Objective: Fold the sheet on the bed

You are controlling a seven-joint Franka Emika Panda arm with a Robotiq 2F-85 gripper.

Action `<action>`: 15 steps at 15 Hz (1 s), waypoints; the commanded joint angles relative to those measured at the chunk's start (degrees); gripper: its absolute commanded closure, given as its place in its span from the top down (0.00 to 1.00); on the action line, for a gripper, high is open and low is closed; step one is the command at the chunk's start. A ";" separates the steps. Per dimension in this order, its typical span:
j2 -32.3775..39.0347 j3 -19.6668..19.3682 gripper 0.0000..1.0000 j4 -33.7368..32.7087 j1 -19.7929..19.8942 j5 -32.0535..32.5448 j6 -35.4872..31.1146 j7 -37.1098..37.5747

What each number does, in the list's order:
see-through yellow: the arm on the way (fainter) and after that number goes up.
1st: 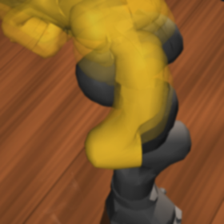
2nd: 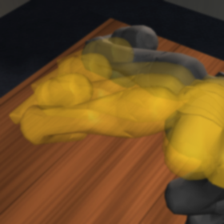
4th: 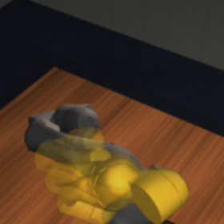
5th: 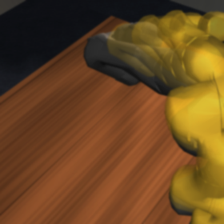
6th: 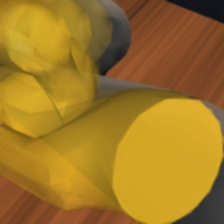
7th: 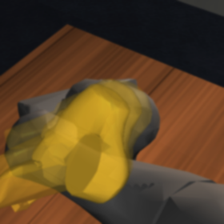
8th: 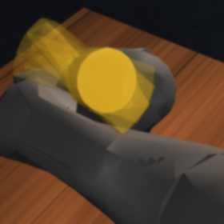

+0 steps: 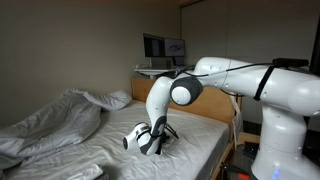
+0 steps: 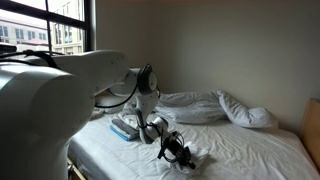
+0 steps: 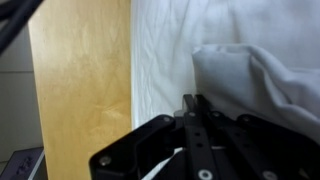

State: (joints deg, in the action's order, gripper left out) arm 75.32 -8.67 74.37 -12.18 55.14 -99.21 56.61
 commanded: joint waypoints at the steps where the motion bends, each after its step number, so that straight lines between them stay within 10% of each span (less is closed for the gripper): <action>1: 0.02 0.10 0.06 0.42 0.21 -0.30 0.80 -0.33; 15: -10.00 0.03 0.07 7.40 0.53 -0.15 -0.33 2.07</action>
State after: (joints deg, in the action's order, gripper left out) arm 70.70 -9.05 76.36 -12.10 55.13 -99.00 57.29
